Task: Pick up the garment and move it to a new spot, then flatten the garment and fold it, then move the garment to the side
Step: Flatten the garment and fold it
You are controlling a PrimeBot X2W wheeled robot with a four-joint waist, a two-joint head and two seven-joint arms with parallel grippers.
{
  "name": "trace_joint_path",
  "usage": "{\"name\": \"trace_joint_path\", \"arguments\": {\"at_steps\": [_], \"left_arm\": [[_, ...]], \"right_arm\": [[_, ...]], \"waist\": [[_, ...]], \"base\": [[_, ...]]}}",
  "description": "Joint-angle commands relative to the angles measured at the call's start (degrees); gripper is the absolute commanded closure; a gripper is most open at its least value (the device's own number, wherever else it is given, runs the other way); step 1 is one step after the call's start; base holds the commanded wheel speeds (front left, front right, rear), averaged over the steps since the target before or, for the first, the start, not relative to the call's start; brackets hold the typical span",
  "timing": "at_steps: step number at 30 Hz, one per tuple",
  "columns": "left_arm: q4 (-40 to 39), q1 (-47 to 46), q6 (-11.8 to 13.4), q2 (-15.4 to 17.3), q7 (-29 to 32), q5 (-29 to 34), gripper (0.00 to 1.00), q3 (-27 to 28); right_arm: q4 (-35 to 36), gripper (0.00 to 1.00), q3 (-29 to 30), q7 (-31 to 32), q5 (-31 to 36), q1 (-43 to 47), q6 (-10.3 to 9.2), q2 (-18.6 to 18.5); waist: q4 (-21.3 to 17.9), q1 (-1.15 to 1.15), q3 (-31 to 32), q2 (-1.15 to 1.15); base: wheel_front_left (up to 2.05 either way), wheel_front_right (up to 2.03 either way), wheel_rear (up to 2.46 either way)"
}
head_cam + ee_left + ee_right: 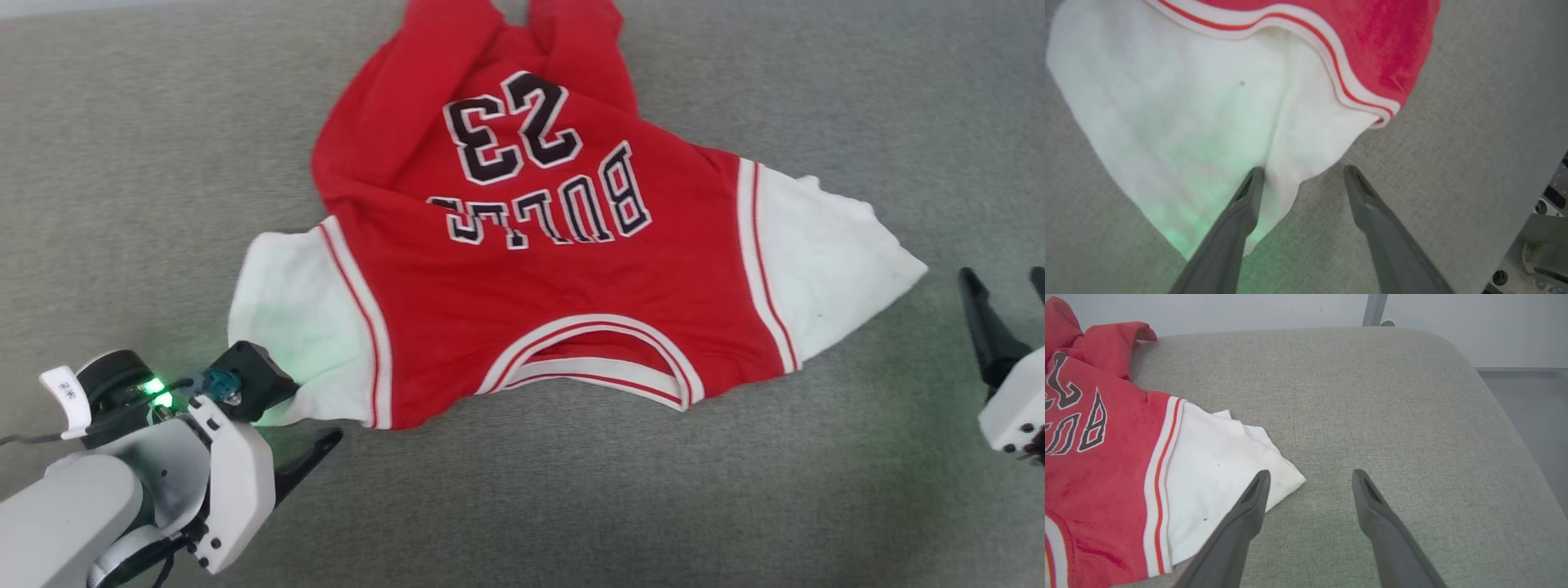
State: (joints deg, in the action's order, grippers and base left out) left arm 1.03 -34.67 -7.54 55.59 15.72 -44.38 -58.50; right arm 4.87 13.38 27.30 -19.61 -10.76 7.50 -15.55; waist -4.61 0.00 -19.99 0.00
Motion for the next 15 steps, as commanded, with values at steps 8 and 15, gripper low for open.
{"name": "trace_joint_path", "arguments": {"at_steps": [8,15], "left_arm": [[9.1,-4.71,0.35,-1.87,-1.59,-2.33,0.18,-8.47],[11.05,-7.88,0.15,-3.22,-4.83,-4.69,1.0,-13.02]], "right_arm": [[-0.86,0.0,-5.31,0.43,-0.16,-0.18,-0.02,-0.41],[-0.97,0.0,-14.6,7.53,-1.79,-2.66,-0.02,-5.4]], "waist": [[-3.15,0.0,-1.54,0.0],[-2.46,0.0,-1.86,0.0]], "base": [[0.0,0.0,0.0],[0.0,0.0,0.0]]}}
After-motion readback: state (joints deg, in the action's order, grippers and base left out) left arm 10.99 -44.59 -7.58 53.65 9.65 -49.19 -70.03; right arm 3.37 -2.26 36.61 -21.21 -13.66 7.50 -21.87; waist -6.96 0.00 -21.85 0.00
